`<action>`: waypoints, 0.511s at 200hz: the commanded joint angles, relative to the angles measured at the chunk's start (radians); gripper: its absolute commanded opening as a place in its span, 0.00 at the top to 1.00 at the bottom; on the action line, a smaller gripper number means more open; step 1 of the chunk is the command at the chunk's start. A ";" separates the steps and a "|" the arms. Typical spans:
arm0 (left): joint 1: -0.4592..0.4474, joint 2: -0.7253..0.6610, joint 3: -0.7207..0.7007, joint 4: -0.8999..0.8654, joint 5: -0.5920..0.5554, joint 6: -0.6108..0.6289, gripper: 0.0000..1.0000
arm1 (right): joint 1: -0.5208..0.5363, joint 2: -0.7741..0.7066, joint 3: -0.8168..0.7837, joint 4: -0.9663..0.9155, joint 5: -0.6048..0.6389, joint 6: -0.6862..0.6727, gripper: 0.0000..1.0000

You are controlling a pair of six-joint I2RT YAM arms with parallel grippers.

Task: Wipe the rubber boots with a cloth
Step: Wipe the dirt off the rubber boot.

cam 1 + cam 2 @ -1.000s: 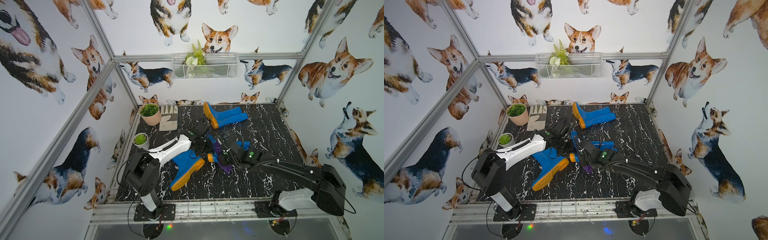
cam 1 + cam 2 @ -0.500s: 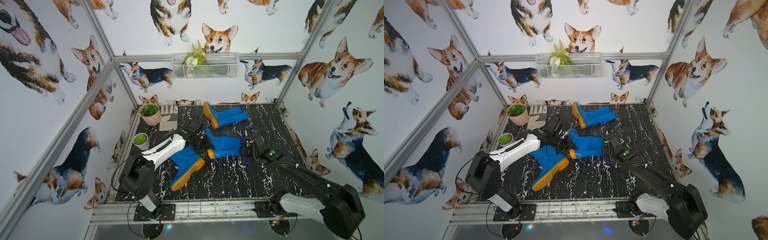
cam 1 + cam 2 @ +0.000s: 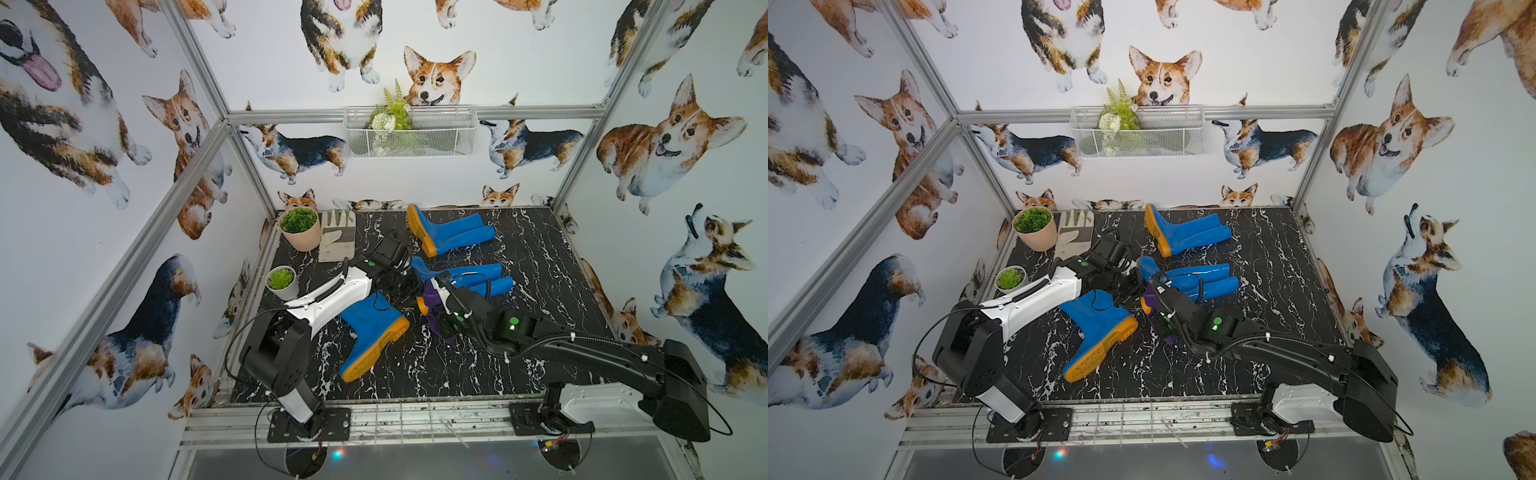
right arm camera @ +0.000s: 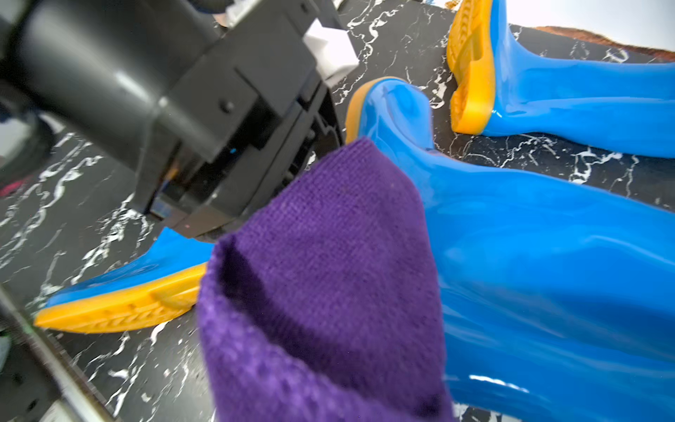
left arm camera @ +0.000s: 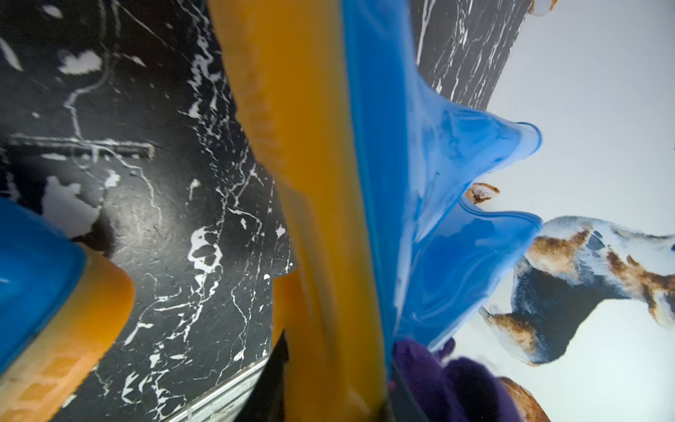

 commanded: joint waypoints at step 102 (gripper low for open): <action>0.005 0.007 -0.048 0.114 0.092 0.012 1.00 | -0.435 -0.391 -0.118 -0.193 -0.147 0.187 1.00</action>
